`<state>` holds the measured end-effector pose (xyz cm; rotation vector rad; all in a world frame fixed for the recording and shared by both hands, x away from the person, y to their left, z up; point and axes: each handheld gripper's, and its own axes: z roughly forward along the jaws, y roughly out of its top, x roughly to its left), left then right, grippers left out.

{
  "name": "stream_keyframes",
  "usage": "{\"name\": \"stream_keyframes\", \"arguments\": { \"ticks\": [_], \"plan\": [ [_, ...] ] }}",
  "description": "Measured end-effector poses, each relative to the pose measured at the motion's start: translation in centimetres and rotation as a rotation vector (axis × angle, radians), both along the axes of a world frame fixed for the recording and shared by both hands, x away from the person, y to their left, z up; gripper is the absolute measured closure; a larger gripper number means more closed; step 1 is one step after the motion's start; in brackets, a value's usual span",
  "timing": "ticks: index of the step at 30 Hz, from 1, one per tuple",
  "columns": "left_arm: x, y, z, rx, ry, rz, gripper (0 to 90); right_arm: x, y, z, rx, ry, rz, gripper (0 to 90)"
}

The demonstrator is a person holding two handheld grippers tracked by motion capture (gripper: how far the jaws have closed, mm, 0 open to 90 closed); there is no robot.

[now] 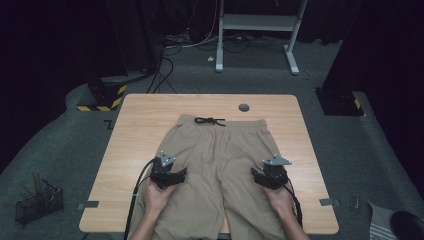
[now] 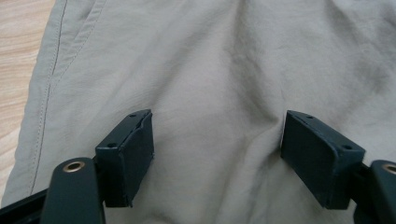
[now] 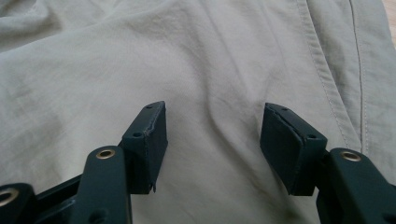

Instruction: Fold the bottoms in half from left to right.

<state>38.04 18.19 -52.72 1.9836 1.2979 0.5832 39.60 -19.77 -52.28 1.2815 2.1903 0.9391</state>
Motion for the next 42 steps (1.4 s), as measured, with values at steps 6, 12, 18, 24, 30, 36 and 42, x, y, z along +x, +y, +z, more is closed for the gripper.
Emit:
{"name": "stream_keyframes", "arguments": {
  "ticks": [6,12,18,24,30,36,42],
  "plan": [
    [-1.2,0.3,0.0,-0.002,0.000,-0.015,25.2,-0.8,0.0,0.0,0.004,0.002,0.005,40.7],
    [-0.8,0.0,1.1,-0.007,-0.016,-0.042,27.2,-0.7,0.5,0.5,0.006,0.015,0.031,41.5],
    [2.9,-0.8,2.3,-0.035,-0.023,-0.032,28.3,2.3,1.8,1.2,0.043,0.004,0.016,43.5],
    [4.9,-1.0,1.1,-0.040,0.020,0.007,28.5,3.5,2.2,0.3,0.038,0.033,-0.002,43.7],
    [4.6,-1.4,0.3,0.005,0.005,-0.011,27.9,3.4,2.1,0.2,0.017,0.026,0.004,43.7],
    [3.6,-1.5,0.1,0.014,-0.012,-0.016,27.9,2.5,2.2,0.0,0.004,0.001,0.012,43.1],
    [1.8,-1.6,0.1,0.012,-0.011,-0.026,27.5,0.7,1.7,0.0,0.001,0.000,0.022,43.1]
  ]
}}
